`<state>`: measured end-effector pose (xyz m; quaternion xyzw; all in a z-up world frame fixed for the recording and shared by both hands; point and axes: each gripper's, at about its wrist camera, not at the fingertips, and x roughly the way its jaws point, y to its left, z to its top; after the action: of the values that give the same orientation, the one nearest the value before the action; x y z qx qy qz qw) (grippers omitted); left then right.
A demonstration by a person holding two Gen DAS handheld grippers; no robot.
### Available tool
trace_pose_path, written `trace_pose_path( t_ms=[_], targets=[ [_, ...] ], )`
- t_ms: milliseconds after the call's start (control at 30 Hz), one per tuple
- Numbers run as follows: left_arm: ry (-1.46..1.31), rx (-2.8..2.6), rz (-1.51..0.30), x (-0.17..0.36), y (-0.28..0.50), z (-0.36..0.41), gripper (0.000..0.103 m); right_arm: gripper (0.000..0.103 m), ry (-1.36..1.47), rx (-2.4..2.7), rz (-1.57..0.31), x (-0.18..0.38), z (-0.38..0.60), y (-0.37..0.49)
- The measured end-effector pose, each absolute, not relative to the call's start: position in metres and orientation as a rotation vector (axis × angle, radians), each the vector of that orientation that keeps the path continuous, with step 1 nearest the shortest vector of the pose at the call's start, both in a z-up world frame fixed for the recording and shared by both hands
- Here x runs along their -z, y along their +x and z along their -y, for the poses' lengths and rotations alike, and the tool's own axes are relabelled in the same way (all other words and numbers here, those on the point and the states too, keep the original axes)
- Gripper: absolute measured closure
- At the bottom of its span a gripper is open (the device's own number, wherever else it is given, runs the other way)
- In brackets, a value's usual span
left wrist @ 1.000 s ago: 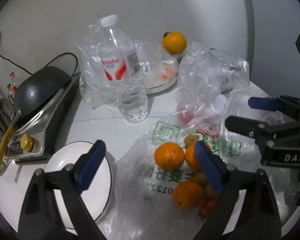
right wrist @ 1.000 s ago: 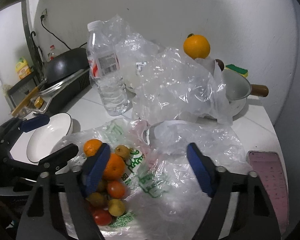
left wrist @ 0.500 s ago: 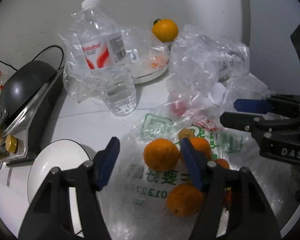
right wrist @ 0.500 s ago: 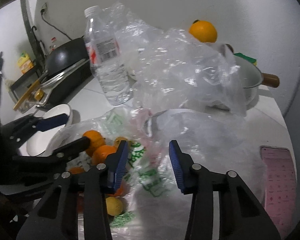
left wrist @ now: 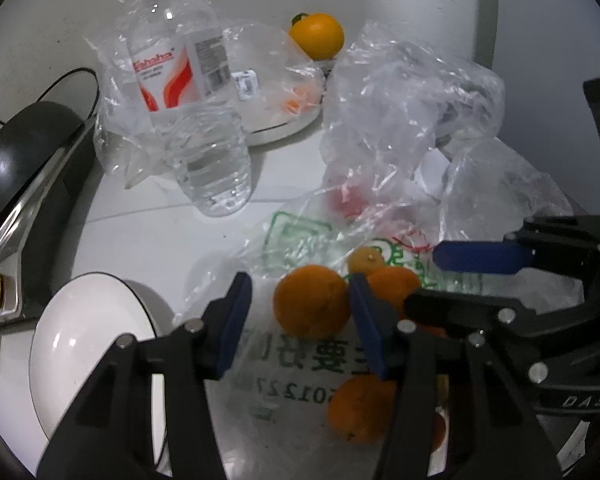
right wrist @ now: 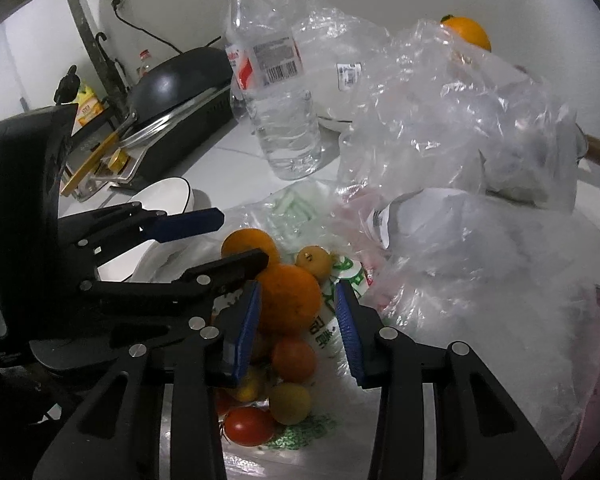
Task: Organize fruits
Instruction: 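Grasp an orange with the left tool while the right tool grasps another orange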
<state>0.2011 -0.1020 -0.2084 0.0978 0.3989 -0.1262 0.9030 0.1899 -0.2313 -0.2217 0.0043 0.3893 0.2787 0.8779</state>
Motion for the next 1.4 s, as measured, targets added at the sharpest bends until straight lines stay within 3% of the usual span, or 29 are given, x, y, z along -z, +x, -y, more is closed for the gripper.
trace_pose_path(
  t_ms=[33,100,467,600,767,967,1033,1133,1267,1400],
  targets=[
    [0.193,0.267,-0.827,0.208,0.202,0.101,0.052,0.062,0.013,-0.585,-0.816,0.222,0.232,0.191],
    [0.160,0.292,-0.840,0.208,0.204,0.099,0.064,0.062,0.023,-0.596,-0.824,0.224,0.231,0.191],
    [0.114,0.281,-0.856,0.207,0.200,0.091,0.068,0.061,0.045,-0.673,-0.852,0.231,0.223,0.198],
    [0.109,0.281,-0.838,0.201,0.195,0.089,0.083,0.063,0.033,-0.670,-0.841,0.231,0.222,0.197],
    [0.127,0.286,-0.835,0.201,0.194,0.093,0.083,0.064,0.000,-0.652,-0.820,0.229,0.219,0.192],
    [0.116,0.287,-0.857,0.200,0.198,0.093,0.075,0.072,0.013,-0.651,-0.815,0.228,0.225,0.190],
    [0.103,0.279,-0.867,0.200,0.200,0.090,0.075,0.069,0.024,-0.652,-0.821,0.230,0.225,0.194],
    [0.082,0.281,-0.884,0.202,0.202,0.084,0.073,0.056,0.022,-0.659,-0.848,0.234,0.221,0.198],
    [0.089,0.289,-0.882,0.203,0.201,0.082,0.072,0.055,-0.015,-0.669,-0.880,0.242,0.208,0.201],
    [0.083,0.301,-0.907,0.207,0.207,0.084,0.057,0.058,-0.028,-0.654,-0.855,0.240,0.208,0.199]
  ],
)
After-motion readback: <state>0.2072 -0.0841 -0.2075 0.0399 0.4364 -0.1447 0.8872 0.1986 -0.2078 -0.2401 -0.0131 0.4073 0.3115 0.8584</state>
